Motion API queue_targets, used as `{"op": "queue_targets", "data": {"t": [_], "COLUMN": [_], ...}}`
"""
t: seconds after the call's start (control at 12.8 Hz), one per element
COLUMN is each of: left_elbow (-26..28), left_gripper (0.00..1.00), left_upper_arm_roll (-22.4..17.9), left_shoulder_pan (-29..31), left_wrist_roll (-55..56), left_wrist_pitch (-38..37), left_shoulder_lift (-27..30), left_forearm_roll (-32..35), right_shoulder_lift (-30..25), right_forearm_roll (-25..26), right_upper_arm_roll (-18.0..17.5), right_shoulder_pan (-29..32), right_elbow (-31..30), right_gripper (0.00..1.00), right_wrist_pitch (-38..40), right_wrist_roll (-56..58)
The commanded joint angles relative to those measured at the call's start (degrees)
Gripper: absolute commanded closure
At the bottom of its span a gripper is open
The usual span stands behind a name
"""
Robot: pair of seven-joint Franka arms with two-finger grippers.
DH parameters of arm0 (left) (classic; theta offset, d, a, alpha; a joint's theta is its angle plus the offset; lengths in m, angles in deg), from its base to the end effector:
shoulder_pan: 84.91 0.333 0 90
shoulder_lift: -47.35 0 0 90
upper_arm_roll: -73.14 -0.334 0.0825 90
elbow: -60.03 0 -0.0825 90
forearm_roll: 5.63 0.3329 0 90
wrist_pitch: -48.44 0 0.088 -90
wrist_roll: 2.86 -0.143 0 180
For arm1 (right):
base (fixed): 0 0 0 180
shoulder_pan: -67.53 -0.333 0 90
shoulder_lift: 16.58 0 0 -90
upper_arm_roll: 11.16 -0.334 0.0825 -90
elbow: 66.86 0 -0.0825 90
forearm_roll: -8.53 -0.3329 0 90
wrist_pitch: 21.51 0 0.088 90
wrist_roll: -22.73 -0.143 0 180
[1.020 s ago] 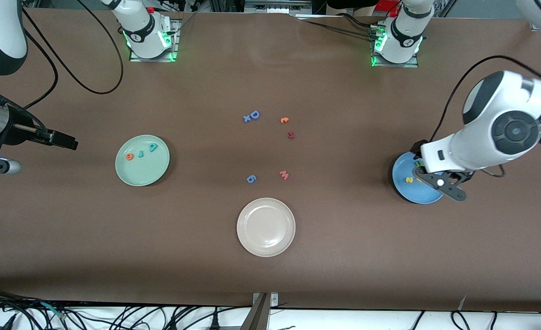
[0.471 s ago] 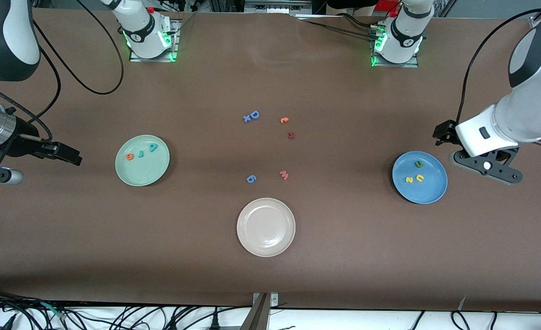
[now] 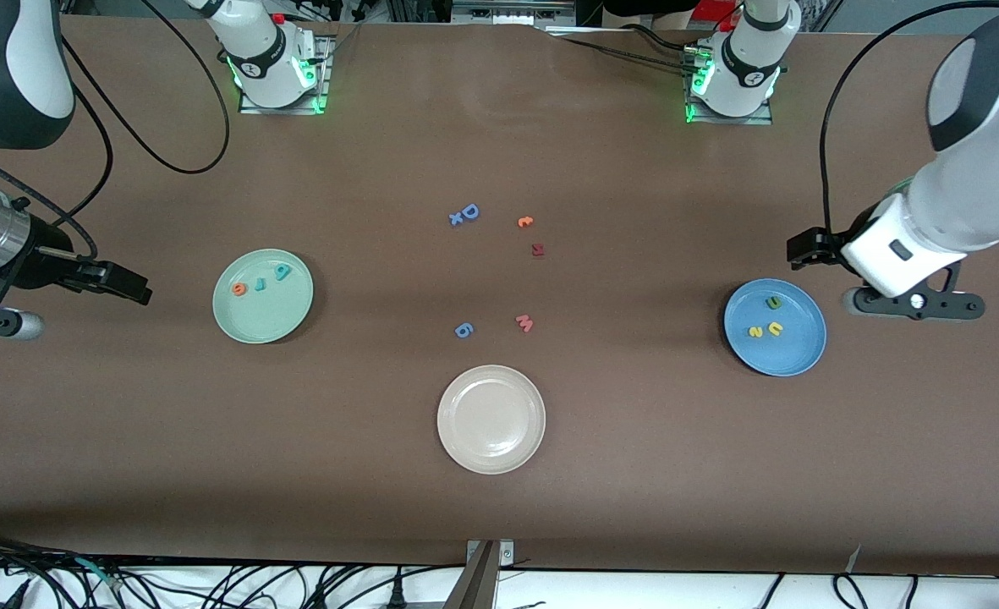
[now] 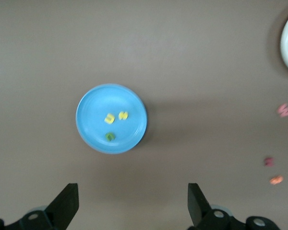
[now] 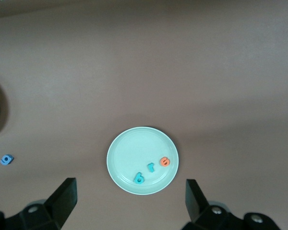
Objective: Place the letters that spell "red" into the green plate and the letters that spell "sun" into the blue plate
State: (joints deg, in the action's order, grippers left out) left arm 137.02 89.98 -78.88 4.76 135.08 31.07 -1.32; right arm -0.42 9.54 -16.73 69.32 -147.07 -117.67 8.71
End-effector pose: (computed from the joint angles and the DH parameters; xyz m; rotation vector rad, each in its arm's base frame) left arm 0.5743 -0.0740 0.5472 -3.1263 0.0755 0.1622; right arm 0.5987 0.0295 0.5332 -3.1198 0.2825 0.0060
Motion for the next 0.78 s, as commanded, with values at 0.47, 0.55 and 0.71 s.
{"op": "queue_targets", "data": {"t": [0.47, 0.55, 0.71], "left_elbow": [19.7, 19.5, 18.5], "left_gripper": [0.00, 0.00, 0.00], "left_upper_arm_roll": [-12.0, -11.8, -11.8], "left_shoulder_pan": [-8.4, -7.8, -7.8], "left_wrist_roll": [-3.6, -5.6, -7.6], "left_wrist_pitch": [9.2, 8.0, 5.8], "left_shoulder_lift": [15.9, 15.8, 15.5], "left_forearm_roll": [-2.7, -3.3, -3.7], "right_shoulder_lift": [-0.3, -0.3, -0.3], "right_forearm_roll": [-0.1, -0.1, -0.2], "right_upper_arm_roll": [-0.1, 0.0, 0.7], "right_shoulder_pan": [0.7, 0.7, 0.7], "right_elbow": [-0.3, -0.3, -0.3], "right_gripper": [0.00, 0.00, 0.00], "right_wrist_pitch": [0.7, 0.7, 0.6], "right_wrist_roll": [1.1, 1.1, 1.2]}}
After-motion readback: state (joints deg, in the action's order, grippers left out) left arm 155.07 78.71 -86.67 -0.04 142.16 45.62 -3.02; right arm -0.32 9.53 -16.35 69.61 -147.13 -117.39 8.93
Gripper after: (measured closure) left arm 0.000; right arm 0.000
